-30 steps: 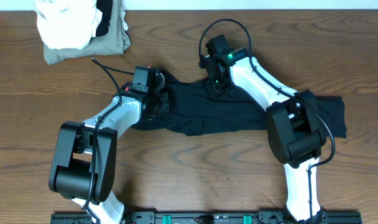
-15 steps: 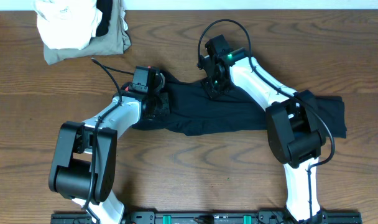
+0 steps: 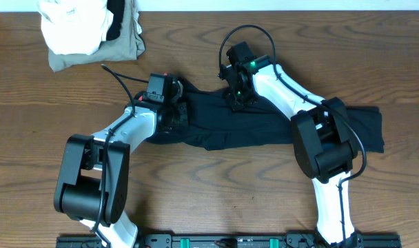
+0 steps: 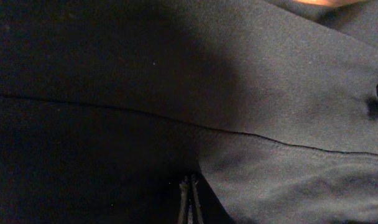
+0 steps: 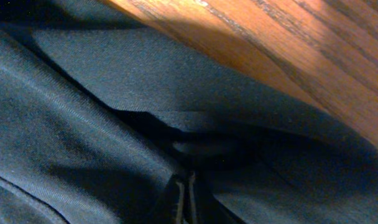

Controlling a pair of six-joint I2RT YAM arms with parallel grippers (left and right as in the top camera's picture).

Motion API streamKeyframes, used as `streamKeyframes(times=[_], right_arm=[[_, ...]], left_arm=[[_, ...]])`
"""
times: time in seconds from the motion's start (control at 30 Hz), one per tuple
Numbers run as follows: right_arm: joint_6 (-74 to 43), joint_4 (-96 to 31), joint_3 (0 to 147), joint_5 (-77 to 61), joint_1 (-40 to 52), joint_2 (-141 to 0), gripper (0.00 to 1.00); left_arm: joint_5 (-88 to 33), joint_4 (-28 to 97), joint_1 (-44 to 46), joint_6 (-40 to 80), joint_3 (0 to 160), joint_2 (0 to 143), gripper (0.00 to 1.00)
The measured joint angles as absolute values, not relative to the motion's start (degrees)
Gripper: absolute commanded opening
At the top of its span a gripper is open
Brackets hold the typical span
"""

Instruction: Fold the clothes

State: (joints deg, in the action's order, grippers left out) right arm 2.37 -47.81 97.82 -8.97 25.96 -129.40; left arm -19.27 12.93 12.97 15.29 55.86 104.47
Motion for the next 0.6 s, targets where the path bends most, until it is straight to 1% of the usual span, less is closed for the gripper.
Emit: streamKeyframes(times=[0.43,0.53,0.6], right_arm=[[2.3,-51.0,102.7,-5.6,26.0,-130.5,0.01],[2.0,-51.6,104.3,-5.3,26.0,-130.6,0.01],[1.9,-51.6,105.1,-5.0,26.0,-130.6,0.01]], left_arm=[[-19.3,12.9,13.0,15.3,55.9,104.5,0.07],[-19.3,12.8,13.0,15.3,55.9,104.5,0.05],[-19.3,12.8,13.0,15.3,55.9,104.5,0.06]])
